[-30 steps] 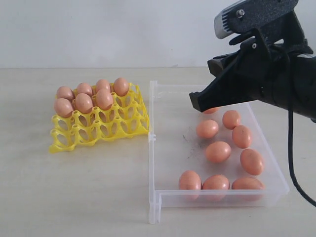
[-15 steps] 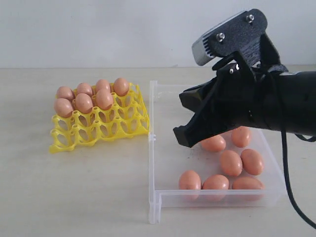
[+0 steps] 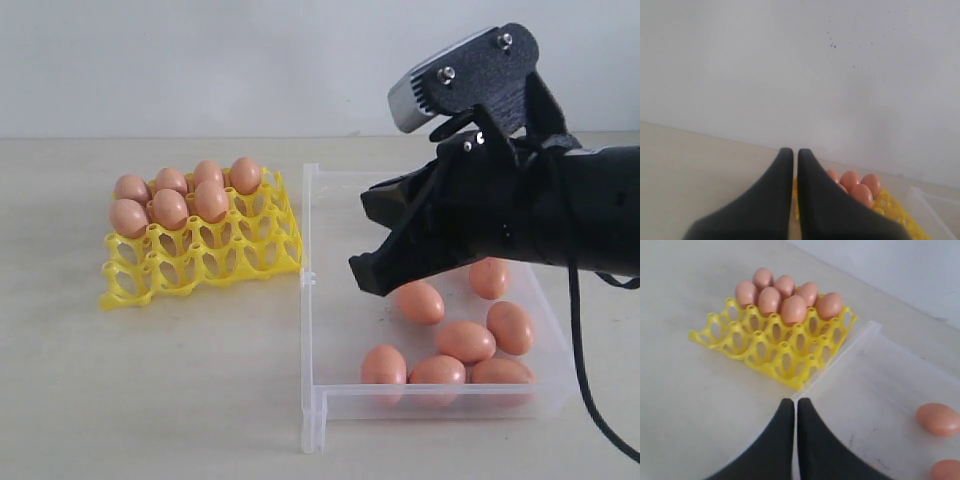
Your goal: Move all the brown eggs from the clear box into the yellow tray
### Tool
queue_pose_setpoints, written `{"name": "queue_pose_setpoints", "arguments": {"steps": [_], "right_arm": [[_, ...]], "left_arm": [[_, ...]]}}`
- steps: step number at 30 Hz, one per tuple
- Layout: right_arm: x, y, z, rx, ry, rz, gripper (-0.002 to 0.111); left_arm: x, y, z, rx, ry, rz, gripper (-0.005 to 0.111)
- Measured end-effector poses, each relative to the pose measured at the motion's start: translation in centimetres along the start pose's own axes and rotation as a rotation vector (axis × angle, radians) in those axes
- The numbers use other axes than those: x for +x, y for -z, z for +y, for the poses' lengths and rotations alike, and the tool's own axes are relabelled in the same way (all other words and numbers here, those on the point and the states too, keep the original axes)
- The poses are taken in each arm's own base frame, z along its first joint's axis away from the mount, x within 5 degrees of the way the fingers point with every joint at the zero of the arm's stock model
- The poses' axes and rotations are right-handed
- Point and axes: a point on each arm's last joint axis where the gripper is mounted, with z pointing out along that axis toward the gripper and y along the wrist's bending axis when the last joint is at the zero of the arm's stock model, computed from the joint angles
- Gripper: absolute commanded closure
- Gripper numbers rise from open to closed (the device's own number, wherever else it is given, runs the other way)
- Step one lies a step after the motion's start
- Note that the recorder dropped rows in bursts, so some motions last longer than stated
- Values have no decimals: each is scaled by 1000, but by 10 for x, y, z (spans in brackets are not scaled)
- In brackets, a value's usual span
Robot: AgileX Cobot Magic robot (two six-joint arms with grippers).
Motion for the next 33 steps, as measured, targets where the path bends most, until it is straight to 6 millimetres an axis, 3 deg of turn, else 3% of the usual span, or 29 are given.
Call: {"name": "queue_pose_setpoints", "arguments": {"steps": [5,12,19,24,27,33], "right_arm": [[-6,2,-17,189,5,-70,108],[-7,4,-27,301,47,-66,108],[3,9,-40,460,58,43,108],[10,11,-42,481,69,117,108],[14,9,-38,433,59,122,108],[3,0,9,-98,32,-17,108]], "left_arm": [[0,0,0,0,0,0,103],[0,0,0,0,0,0,103],[0,0,0,0,0,0,103],[0,0,0,0,0,0,103],[0,0,0,0,0,0,103],[0,0,0,0,0,0,103]]}}
